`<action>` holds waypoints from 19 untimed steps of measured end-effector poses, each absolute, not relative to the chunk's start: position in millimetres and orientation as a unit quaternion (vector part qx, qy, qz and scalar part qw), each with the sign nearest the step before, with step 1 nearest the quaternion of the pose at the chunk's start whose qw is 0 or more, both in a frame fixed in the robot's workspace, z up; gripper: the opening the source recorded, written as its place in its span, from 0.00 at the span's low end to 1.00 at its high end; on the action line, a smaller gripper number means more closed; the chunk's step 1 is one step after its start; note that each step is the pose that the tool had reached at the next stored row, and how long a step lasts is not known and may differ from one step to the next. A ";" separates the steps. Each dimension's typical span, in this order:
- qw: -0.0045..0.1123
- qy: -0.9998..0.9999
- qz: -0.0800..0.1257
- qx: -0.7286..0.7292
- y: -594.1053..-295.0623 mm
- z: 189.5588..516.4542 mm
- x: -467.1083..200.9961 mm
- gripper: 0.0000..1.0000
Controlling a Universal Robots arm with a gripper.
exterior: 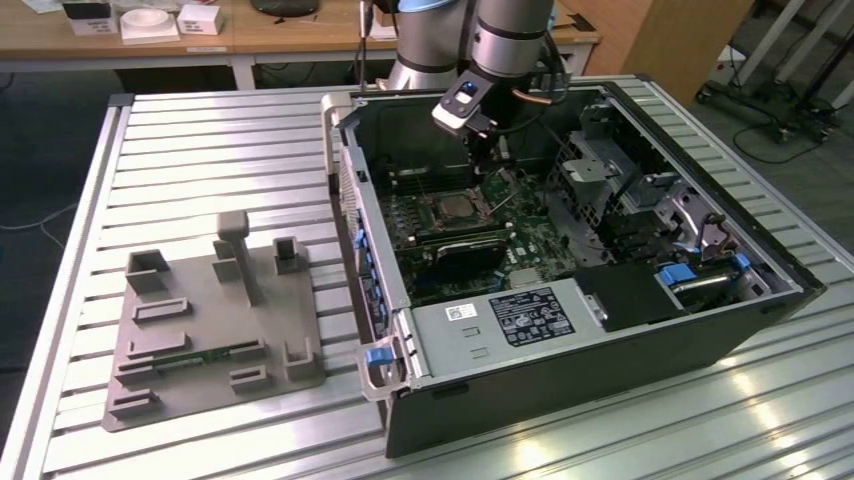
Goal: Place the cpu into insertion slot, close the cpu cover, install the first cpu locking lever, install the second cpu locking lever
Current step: 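Close the cpu cover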
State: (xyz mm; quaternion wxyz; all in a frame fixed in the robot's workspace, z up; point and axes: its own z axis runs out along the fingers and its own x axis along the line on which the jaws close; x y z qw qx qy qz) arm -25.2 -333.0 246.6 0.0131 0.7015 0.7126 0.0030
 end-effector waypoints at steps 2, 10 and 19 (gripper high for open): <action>0.013 0.713 0.003 0.702 -333.0 246.6 -24.3 0.10; 0.013 0.712 0.003 0.702 -333.0 246.7 -20.9 0.10; 0.013 0.713 0.003 0.702 -333.0 251.9 -20.8 0.10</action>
